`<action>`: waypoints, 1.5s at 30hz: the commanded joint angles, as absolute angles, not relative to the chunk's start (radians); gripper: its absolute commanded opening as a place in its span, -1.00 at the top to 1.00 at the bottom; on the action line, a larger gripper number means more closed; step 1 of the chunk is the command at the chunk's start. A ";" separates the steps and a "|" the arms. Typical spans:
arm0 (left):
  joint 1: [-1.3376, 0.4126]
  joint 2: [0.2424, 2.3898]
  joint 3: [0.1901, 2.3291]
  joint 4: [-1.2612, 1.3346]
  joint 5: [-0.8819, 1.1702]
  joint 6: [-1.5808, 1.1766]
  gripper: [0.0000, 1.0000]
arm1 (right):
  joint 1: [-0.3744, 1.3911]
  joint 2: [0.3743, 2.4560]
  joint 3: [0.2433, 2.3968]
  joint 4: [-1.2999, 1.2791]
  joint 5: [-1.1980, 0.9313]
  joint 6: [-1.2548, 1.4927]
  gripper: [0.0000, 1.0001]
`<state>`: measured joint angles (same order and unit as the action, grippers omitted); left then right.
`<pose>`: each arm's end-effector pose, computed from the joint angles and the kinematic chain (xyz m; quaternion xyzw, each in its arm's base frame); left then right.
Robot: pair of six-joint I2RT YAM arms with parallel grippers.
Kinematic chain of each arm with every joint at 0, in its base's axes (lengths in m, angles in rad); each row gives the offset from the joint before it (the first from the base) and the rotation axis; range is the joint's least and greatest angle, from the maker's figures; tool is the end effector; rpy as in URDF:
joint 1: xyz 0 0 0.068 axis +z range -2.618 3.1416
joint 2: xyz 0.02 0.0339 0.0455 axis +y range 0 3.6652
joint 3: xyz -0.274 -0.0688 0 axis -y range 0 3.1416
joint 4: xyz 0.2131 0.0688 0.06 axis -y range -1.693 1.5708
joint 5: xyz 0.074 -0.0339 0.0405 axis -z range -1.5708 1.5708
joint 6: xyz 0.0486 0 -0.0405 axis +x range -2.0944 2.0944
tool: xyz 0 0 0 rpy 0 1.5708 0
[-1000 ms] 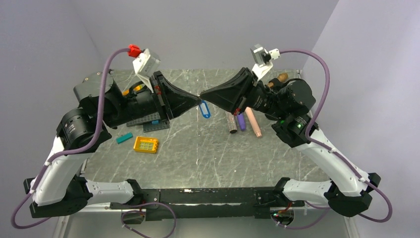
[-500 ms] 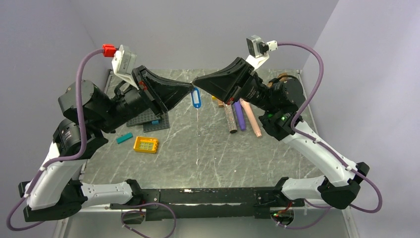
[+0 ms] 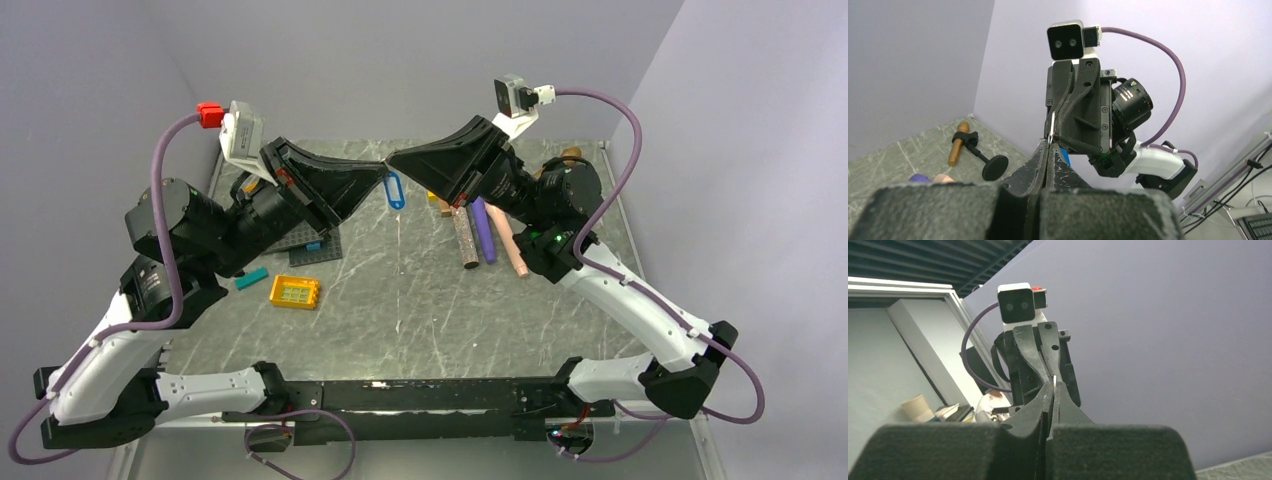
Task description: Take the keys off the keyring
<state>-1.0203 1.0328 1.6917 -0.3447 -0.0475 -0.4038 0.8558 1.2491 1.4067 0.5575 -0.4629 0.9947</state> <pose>0.0689 -0.1078 0.5646 0.1600 0.5657 -0.5179 0.6214 0.1299 0.1827 0.5432 -0.1802 0.4174 0.7647 0.4568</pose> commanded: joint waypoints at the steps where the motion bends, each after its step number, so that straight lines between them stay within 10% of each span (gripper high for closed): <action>1: -1.046 1.033 1.651 -0.146 -0.174 -0.379 1.00 | 0.876 1.262 1.383 0.636 -0.496 1.046 1.00; 23: -1.175 1.066 1.613 0.030 -0.421 -0.253 1.00 | 0.919 1.363 1.364 0.893 -0.386 1.160 1.00; 34: -1.173 0.942 1.696 -0.431 -0.310 -0.226 0.01 | 0.917 1.175 1.254 0.584 -0.370 0.984 1.00; 45: -1.173 0.952 1.876 -0.765 -0.111 -0.211 -0.11 | 0.916 1.128 1.384 0.151 -0.493 0.745 1.00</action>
<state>-1.1694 0.9058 1.7992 -0.6353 -0.2340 -0.2401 0.9134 1.1412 1.2991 0.3042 -0.4076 0.8516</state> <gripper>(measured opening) 0.553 0.010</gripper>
